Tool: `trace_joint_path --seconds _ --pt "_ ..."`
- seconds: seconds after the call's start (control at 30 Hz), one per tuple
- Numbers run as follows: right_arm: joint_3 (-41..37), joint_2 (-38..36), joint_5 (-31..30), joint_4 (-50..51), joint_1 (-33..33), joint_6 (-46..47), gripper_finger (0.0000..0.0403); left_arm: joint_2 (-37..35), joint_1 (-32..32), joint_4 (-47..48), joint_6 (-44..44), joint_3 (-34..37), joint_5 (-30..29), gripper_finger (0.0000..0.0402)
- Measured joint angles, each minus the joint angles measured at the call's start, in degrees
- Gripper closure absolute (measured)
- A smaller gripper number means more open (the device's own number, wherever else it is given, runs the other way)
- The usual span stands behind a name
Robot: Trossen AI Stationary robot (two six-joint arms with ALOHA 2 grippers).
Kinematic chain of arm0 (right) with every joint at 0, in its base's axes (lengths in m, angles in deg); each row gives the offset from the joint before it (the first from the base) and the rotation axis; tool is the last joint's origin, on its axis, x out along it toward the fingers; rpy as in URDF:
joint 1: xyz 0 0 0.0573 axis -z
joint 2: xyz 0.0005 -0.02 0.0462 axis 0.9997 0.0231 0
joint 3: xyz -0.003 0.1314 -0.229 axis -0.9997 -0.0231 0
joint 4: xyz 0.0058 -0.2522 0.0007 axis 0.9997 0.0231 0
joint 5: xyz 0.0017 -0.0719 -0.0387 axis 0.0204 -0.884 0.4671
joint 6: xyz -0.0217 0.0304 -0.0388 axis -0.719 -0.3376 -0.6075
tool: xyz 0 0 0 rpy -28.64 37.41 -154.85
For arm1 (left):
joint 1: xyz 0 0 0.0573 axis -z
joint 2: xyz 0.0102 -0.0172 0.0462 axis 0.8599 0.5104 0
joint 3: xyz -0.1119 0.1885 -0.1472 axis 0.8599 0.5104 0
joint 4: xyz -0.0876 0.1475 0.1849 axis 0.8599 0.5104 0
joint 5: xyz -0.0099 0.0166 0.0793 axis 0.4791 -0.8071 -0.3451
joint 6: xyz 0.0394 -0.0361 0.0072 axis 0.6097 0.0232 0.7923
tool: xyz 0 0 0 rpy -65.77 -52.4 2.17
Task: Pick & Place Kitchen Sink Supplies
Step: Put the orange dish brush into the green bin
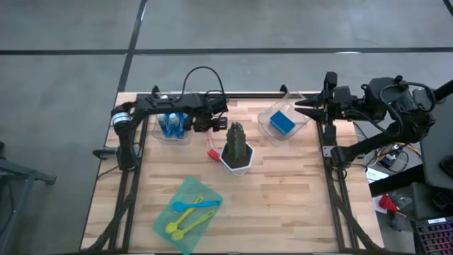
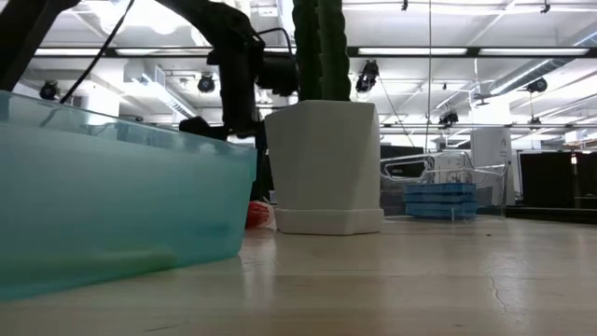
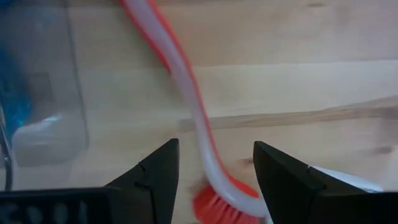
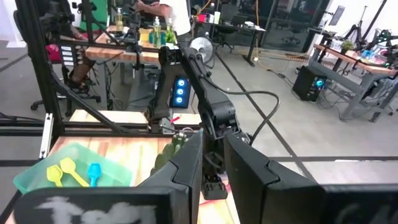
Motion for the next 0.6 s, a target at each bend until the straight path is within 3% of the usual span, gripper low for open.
trace_joint_path --seconds 0.6 --pt "0.00 -0.09 0.00 0.87 0.00 -0.04 0.0337 -0.02 1.61 -7.93 -5.06 8.29 -0.16 0.0209"
